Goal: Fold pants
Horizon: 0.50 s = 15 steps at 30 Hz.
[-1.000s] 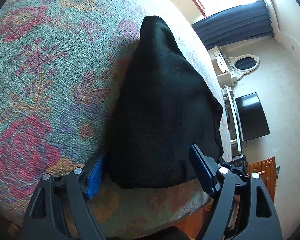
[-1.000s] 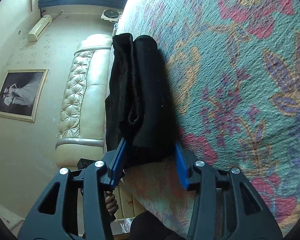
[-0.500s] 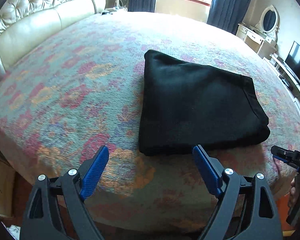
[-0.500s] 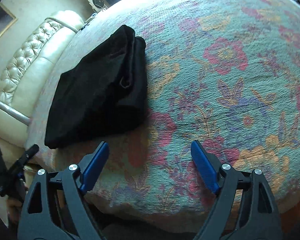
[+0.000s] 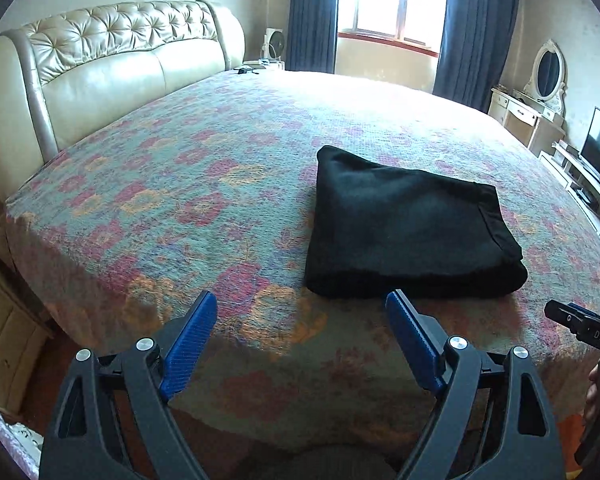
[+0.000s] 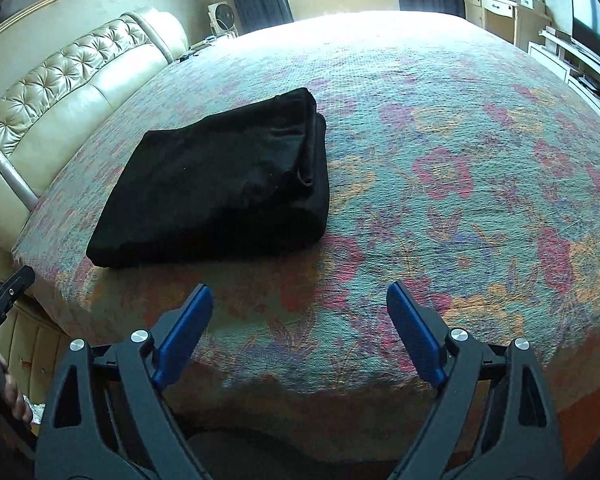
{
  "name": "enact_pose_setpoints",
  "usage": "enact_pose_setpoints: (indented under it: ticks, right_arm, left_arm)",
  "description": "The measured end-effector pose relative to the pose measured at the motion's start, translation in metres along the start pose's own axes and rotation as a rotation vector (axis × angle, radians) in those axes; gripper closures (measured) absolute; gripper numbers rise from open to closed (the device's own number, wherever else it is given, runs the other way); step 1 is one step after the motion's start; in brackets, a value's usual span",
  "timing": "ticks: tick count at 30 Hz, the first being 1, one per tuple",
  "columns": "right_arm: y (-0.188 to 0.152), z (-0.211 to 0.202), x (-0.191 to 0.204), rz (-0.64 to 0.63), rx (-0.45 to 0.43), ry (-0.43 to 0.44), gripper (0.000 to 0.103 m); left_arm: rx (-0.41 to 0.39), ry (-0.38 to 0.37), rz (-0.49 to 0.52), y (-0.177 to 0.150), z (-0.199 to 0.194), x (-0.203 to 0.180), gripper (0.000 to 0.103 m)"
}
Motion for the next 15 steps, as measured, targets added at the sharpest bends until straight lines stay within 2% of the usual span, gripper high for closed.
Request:
enact_pose_setpoints:
  ticks: [3,8,15]
  right_arm:
    - [-0.002,0.005,0.003,-0.003,0.010,0.004,0.015]
    - [-0.004,0.009,0.009,-0.014,0.014,0.006,0.014]
    - [-0.005,0.013,0.015,-0.038,0.007,0.004,0.014]
  left_arm:
    - [0.034,-0.007,0.019,-0.006,0.005,-0.008,0.018]
    - [0.082,-0.023,-0.004,-0.014,0.015,-0.013,0.018]
    - [0.117,-0.014,-0.009,-0.022,0.020,-0.015,0.018]
Point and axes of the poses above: each gripper's, at about its wrist camera, not at the fingertips, and z roughly the way its jaws point, x to its left, y to its top, the point moved 4 cm from there along z, roughly the way its jaws point, and after that the axes turned 3 degrees about -y, right-handed, at the moved point
